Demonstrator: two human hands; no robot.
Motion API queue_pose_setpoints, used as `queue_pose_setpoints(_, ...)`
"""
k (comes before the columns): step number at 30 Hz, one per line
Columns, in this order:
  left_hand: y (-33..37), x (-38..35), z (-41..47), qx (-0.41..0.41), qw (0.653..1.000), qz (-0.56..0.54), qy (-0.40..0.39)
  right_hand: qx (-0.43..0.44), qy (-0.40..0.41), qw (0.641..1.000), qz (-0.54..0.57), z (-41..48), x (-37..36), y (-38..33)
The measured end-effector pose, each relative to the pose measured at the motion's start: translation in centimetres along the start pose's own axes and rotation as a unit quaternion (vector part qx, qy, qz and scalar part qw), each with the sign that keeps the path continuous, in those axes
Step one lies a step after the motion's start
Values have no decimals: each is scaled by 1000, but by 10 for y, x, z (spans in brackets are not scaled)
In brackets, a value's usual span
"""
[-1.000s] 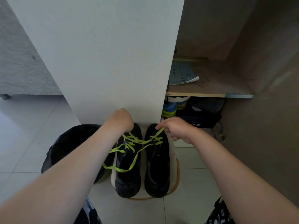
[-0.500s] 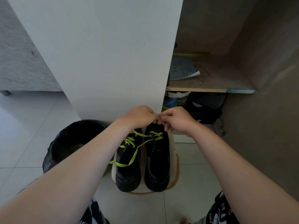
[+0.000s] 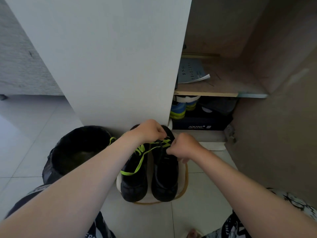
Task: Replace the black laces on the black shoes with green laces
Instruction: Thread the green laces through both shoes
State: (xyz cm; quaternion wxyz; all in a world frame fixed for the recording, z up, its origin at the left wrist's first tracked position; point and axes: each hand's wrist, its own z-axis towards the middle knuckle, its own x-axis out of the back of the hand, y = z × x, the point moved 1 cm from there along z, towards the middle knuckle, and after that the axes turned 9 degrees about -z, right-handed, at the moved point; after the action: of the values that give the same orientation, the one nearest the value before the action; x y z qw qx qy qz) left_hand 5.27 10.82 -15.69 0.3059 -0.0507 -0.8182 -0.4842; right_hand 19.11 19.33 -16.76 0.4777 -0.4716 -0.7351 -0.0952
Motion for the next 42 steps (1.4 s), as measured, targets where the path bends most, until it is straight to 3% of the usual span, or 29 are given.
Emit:
queue_pose_setpoints(3,-2,-5,-2,-18,1000,2,9,-23,0,995,98,12,-6,12)
queue_pose_setpoints(7,-4,-14,-6,-31,998,53,-11,-36,-64,981,182,16,-9,27)
queue_pose_setpoints(13,-4,-29,-9,-43,991,126,7,-64,-94,939,324,9,-9,37)
queue_pose_setpoints(21,-6,-43,-7,-31,986,155,58,-66,-105,929,347,7,-8,34)
queue_pose_setpoints(36,-16,-59,-6,9,991,93,97,-56,-97,944,310,8,-7,30)
queue_pose_setpoints(42,-21,-63,-5,70,992,60,89,-51,-82,931,353,13,-16,31)
